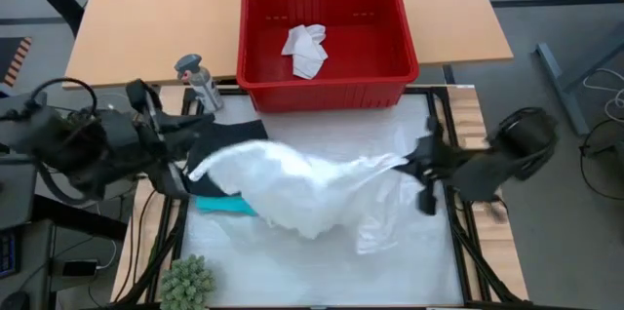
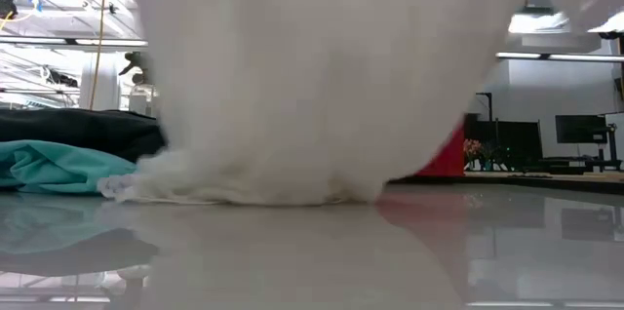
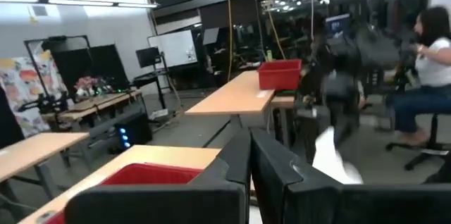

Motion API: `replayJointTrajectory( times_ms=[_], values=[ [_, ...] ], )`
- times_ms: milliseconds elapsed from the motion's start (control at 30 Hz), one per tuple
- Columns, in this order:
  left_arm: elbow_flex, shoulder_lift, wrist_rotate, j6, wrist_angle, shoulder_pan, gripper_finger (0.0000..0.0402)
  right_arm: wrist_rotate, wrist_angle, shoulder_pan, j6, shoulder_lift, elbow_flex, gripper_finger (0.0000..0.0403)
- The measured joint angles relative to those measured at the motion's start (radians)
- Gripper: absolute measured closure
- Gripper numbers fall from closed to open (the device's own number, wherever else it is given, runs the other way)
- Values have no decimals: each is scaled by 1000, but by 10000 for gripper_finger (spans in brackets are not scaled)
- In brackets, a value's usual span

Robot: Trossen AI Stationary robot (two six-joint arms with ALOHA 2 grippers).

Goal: Fold laundry
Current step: Fold the white dress

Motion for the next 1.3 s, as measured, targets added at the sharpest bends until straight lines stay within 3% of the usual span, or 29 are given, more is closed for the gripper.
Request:
replayJointTrajectory(
  times_ms=[100, 233, 367, 433, 500, 833, 967, 1100, 1300],
  values=[
    [13, 0, 53, -121, -10, -6, 401, -59, 19, 4, -9, 56, -1, 379],
    [13, 2, 149, -202, -100, -6, 401, -62, 27, 29, -46, 99, -1, 379],
    [-17, 2, 137, -403, -518, -2, 401, -63, 12, 29, -55, 106, -1, 379],
    [-51, 17, 222, -524, -716, 20, 398, -62, 12, 28, -55, 99, -1, 379],
    [-97, 35, 323, -574, -806, 58, 386, -62, 13, 28, -51, 86, -1, 379],
    [-320, 106, 685, -651, -722, 241, 243, -62, 53, 29, -55, 52, -1, 379],
    [-370, 114, 716, -678, -708, 303, 187, -62, 53, 29, -56, 53, -1, 379],
    [-425, 141, 768, -666, -641, 350, 163, -62, 54, 29, -58, 53, -1, 379],
    [-463, 226, 843, -612, -572, 380, 160, -63, 54, 29, -58, 53, -1, 379]
  ],
)
